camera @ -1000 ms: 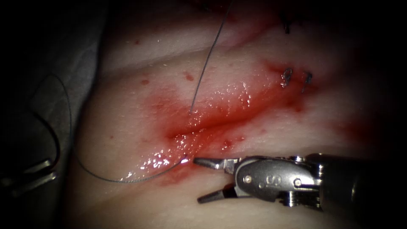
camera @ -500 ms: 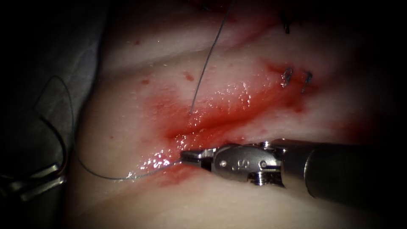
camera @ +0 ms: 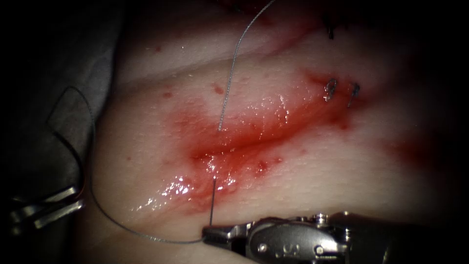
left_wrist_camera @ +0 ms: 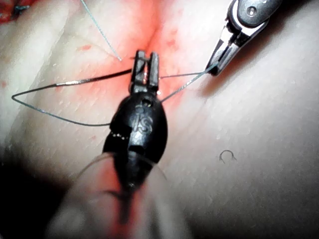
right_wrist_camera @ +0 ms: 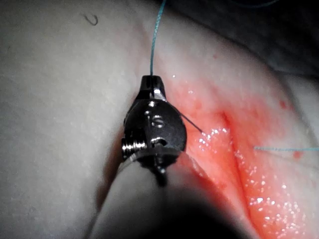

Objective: Wound Closure
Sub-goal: Use right jaws to pull suture through until short tail is left

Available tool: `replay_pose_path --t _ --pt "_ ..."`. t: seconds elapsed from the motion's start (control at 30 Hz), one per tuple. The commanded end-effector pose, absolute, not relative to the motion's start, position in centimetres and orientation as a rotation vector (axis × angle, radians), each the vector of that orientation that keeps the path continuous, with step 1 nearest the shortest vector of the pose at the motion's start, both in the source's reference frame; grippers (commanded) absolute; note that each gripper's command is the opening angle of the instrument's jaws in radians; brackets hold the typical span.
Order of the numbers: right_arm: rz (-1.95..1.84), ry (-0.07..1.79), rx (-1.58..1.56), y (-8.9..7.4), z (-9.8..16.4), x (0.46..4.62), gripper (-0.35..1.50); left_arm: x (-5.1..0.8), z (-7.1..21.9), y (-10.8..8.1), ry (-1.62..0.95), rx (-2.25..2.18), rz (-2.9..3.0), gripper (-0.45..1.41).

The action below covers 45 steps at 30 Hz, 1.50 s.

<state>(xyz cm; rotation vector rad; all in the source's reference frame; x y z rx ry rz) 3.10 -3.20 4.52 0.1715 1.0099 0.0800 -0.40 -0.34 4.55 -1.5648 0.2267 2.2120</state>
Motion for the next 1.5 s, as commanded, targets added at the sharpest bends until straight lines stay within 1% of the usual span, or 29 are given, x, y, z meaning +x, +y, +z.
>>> replay_pose_path --t 0.03,0.5,0.87,0.9,0.93,0.97,1.0,1.03,1.07,1.23,1.33,1.5 --pt "0.066 1.014 0.182 -3.4 4.5 3.22 -0.35 -0.46 4.6 -0.4 0.224 -1.566 2.211 -0.37" --pt "-0.002 1.076 0.284 -3.8 3.8 3.4 -0.35 -0.46 4.6 -0.3 0.221 -1.565 2.214 -0.38" --pt "0.024 1.14 0.344 -3.9 3.6 3.53 -0.35 -0.43 4.7 -0.3 0.22 -1.566 2.215 -0.4" --pt "0.032 1.144 0.34 -3.8 3.6 3.54 0.04 -0.43 4.7 -0.3 0.219 -1.567 2.215 -0.4" --pt "0.058 1.142 0.322 -3.8 3.6 3.55 0.56 -0.42 4.7 -0.3 0.219 -1.567 2.215 -0.4" --pt "0.069 1.138 0.28 -3.7 3.6 3.54 0.99 -0.42 4.7 -0.3 0.219 -1.567 2.215 -0.4" --pt "0.077 1.139 0.23 -3.6 3.7 3.52 1.25 -0.41 4.7 -0.3 0.218 -1.568 2.215 -0.4" --pt "0.083 1.14 0.202 -3.6 3.7 3.49 1.33 -0.4 4.7 -0.3 0.216 -1.572 2.215 -0.4" --pt "0.087 1.143 0.181 -3.5 3.7 3.45 1.36 -0.39 4.7 -0.3 0.217 -1.569 2.216 -0.4" --pt "0.095 1.133 0.105 -3.1 3.8 3.17 1.38 -0.27 4.7 -0.3 0.297 -1.501 2.274 -0.35" --pt "0.098 1.121 0.071 -3.0 3.9 3.03 1.4 -0.17 4.7 -0.2 0.35 -1.448 2.316 -0.35" --pt "0.119 1.116 0.054 -2.9 4.1 2.87 1.41 -0.09 4.8 -0.1 0.375 -1.405 2.339 -0.33"
